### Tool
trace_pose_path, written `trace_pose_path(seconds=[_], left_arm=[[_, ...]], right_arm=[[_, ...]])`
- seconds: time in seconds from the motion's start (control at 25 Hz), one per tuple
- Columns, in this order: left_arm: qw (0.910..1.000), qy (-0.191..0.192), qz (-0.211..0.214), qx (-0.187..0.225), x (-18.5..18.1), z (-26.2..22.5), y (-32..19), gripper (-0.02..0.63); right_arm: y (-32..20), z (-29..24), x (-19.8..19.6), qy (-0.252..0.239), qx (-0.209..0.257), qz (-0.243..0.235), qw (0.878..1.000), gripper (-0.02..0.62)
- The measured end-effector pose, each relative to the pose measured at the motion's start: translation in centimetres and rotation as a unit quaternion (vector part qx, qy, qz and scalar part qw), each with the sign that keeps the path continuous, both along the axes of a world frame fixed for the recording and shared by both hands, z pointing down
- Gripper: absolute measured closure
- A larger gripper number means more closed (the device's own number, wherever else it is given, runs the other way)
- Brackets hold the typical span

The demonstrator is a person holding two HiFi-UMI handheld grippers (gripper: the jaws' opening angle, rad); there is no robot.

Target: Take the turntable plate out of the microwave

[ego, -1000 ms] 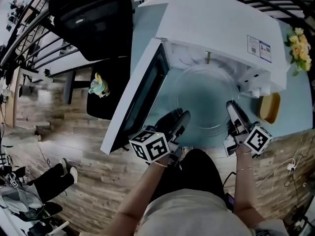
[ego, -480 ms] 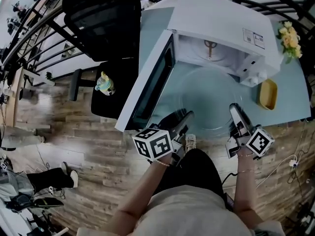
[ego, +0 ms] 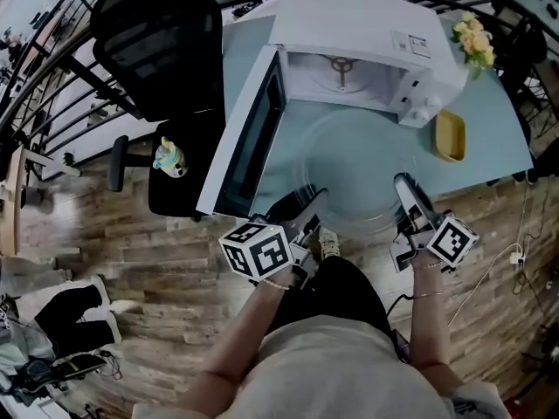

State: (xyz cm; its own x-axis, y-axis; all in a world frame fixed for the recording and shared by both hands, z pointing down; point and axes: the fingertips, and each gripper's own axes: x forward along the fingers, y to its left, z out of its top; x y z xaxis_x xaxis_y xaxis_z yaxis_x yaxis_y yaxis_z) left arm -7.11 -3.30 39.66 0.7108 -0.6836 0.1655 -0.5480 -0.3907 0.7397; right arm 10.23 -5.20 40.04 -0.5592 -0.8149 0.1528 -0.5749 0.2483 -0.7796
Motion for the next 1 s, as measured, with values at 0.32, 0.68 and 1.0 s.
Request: trace_pose_path(seconds=[0.32,0.68,1.0], left_arm=[[0.9997,-0.005,0.014,0.020,-0.5,-1.4,0.9,0.451],[0.9989,-0.009,0.021,0.042,-1.2,-3.0,1.0,0.451],[0.9985,-0.003,0.021,0.050,-1.5,-3.6,1.1,0.451]], right_arm=[[1.4,-1.4,-0.4,0.010,0.020,0.008,1.000,0.439],[2.2,-2.1,-0.9,0.011,0.029,0.011,0.999,0.434],[2.2,-3.0,-1.6,0.002,0.033,0.010,0.999,0.434]])
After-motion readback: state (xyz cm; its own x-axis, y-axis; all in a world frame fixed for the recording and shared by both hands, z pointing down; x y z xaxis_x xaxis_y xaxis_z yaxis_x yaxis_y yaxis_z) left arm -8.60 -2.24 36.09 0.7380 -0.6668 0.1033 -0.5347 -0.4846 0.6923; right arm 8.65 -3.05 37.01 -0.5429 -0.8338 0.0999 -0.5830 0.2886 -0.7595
